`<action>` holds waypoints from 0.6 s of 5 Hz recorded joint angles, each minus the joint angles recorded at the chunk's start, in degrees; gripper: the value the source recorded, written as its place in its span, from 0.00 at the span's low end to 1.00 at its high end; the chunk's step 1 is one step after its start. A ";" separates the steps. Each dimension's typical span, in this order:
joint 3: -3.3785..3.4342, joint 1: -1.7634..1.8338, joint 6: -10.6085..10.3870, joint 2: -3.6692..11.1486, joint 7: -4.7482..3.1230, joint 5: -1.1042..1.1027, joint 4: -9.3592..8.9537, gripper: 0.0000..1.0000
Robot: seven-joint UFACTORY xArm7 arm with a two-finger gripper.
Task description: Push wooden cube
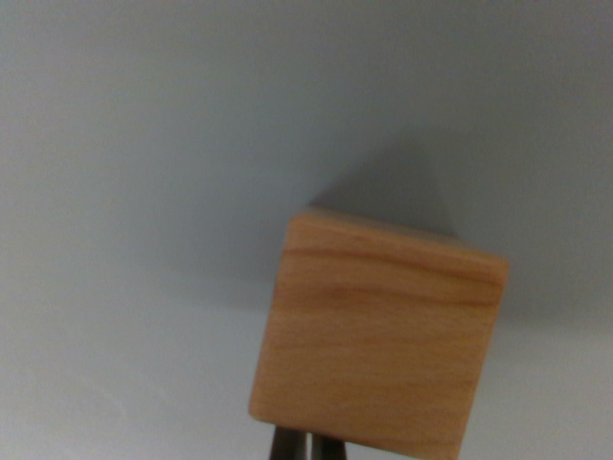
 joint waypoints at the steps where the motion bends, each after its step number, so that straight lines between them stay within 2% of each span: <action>1: 0.00 0.00 0.00 0.00 0.00 0.00 0.00 1.00; 2: -0.07 -0.03 0.97 1.55 -0.04 -0.09 2.51 1.00; 3: -0.07 -0.03 0.97 1.55 -0.04 -0.09 2.51 1.00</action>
